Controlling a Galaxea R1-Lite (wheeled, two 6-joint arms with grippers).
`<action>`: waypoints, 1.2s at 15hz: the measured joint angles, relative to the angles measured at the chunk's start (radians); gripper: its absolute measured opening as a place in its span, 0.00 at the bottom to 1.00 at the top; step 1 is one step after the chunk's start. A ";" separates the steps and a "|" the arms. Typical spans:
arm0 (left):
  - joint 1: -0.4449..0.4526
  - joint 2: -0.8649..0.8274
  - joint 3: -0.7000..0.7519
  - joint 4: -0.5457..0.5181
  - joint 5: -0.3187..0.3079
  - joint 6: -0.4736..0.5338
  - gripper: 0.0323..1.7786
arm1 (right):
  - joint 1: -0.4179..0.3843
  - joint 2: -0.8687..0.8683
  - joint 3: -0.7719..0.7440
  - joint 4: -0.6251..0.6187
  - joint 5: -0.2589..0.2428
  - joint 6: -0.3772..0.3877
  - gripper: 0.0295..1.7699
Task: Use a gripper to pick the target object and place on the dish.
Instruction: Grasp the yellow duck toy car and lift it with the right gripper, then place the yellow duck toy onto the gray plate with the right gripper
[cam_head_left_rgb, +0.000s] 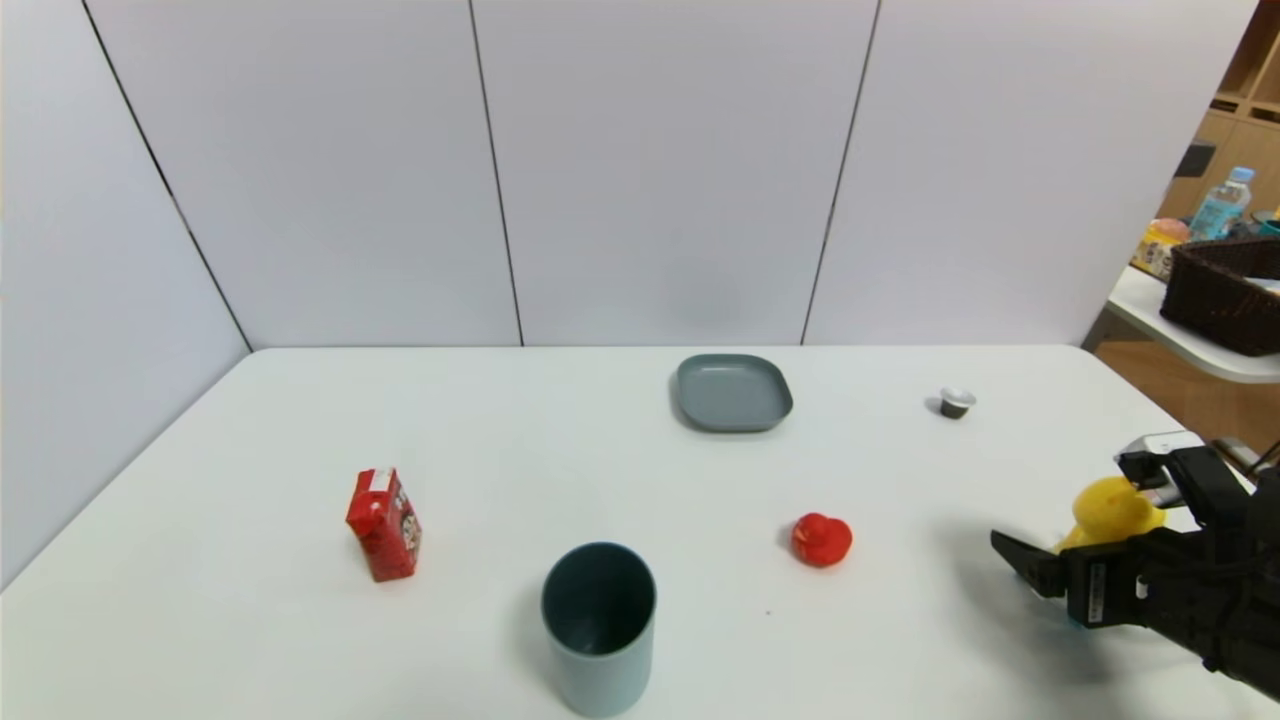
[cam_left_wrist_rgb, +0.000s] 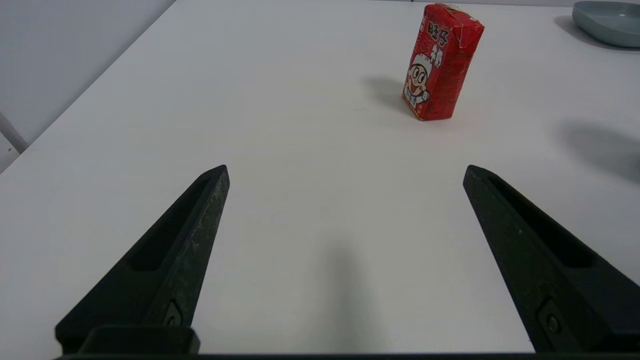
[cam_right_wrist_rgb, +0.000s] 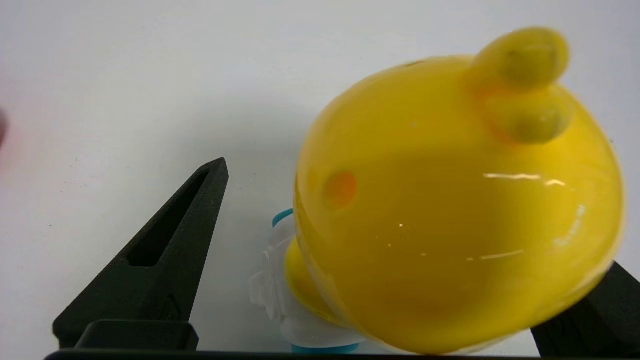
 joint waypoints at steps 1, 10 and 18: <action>0.000 0.000 0.000 0.000 0.001 0.000 0.95 | 0.000 0.001 0.000 0.000 0.000 0.000 0.97; 0.000 0.000 0.000 0.000 0.000 0.000 0.95 | 0.001 0.009 0.003 -0.029 0.001 0.000 0.53; 0.000 0.000 0.000 0.000 0.001 0.000 0.95 | 0.000 0.001 0.012 -0.027 0.000 0.000 0.45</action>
